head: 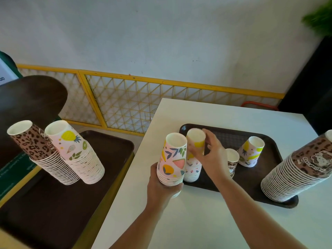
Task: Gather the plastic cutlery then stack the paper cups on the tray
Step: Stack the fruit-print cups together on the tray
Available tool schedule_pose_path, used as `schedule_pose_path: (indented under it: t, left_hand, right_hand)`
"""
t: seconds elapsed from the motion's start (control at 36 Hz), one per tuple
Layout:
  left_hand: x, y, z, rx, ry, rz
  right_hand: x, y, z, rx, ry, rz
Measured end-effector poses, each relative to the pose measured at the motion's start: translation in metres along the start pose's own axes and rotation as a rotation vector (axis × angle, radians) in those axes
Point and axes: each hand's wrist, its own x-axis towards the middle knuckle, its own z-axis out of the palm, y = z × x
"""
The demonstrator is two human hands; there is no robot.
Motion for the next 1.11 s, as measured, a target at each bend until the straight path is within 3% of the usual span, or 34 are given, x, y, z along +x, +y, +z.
schedule_pose_path:
  t: [0.14,0.22,0.33,0.69,1.11]
  left_hand:
    - [-0.001,0.005,0.002,-0.018,0.007,0.007]
    - [-0.002,0.006,0.003,-0.022,0.013,0.000]
    - [-0.001,0.007,0.006,-0.009,-0.004,0.001]
    - [-0.001,0.013,0.004,0.005,-0.030,0.016]
    - [-0.001,0.008,0.002,-0.012,-0.016,-0.057]
  right_hand:
    - [-0.017,-0.015,-0.001,0.018,0.075,-0.130]
    - [-0.030,-0.030,0.002,0.065,0.013,-0.194]
    - [-0.037,-0.038,0.010,0.067,-0.107,-0.150]
    - [-0.027,-0.046,0.010,0.005,-0.094,-0.157]
    - [-0.007,-0.061,-0.009,0.148,0.007,-0.185]
